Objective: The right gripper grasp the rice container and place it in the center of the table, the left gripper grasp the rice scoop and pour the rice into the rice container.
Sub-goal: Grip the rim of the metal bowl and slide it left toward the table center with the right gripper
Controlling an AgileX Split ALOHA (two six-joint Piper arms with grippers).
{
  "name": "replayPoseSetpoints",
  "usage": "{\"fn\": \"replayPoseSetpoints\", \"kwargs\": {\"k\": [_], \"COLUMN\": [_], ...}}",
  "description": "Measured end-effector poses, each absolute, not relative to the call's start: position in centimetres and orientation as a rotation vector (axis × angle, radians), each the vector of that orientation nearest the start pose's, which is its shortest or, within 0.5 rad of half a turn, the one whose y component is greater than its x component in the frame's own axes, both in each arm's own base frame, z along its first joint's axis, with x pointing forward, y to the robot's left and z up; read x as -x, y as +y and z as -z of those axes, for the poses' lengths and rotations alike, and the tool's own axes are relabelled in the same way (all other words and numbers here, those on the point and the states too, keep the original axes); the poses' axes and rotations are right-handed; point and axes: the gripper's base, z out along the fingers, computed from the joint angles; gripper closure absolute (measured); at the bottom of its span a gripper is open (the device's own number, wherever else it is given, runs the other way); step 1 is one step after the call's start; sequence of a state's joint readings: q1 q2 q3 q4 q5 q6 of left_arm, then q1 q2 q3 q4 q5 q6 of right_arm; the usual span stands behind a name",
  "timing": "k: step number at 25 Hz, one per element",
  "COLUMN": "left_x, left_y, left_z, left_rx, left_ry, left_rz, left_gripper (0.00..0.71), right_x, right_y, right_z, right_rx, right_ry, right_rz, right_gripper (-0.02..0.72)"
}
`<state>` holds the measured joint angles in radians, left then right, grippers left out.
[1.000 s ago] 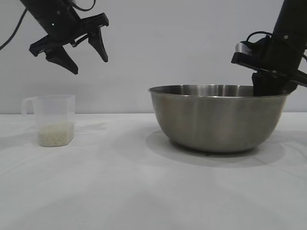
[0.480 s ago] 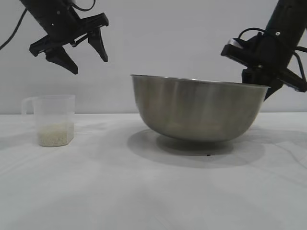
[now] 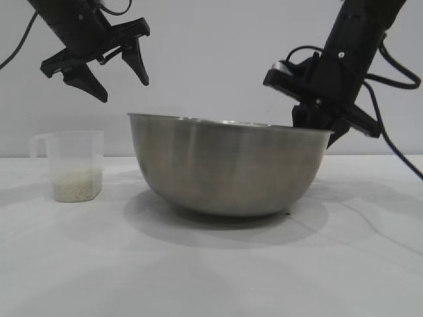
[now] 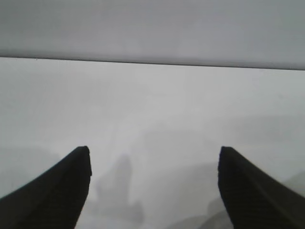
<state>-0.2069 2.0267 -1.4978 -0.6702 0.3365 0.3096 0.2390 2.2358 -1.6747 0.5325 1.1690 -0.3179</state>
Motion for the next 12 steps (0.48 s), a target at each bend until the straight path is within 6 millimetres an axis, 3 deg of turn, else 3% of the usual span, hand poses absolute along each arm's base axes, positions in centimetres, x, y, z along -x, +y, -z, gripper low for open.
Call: {"fn": "replayPoseSetpoints", "kwargs": {"k": [3, 5, 12], "left_x": [-44.9, -44.9, -44.9], "left_y": [-11.3, -11.3, -11.3], "left_z": [-21.4, -21.4, -21.4], "left_rx": [0.034, 0.034, 0.034], "left_ry": [2.317, 2.317, 2.317], "left_rz": [0.515, 0.515, 0.515], "left_gripper": [0.224, 0.224, 0.224], "right_x": [-41.4, -41.4, -40.8], "right_y": [14.5, 14.5, 13.4], "right_z": [-14.8, -15.7, -20.1], "right_rx": [0.504, 0.507, 0.582], "right_ry": [3.048, 3.023, 2.948], "right_rz": [-0.761, -0.753, -0.565], "right_gripper": [0.228, 0.139, 0.129]}}
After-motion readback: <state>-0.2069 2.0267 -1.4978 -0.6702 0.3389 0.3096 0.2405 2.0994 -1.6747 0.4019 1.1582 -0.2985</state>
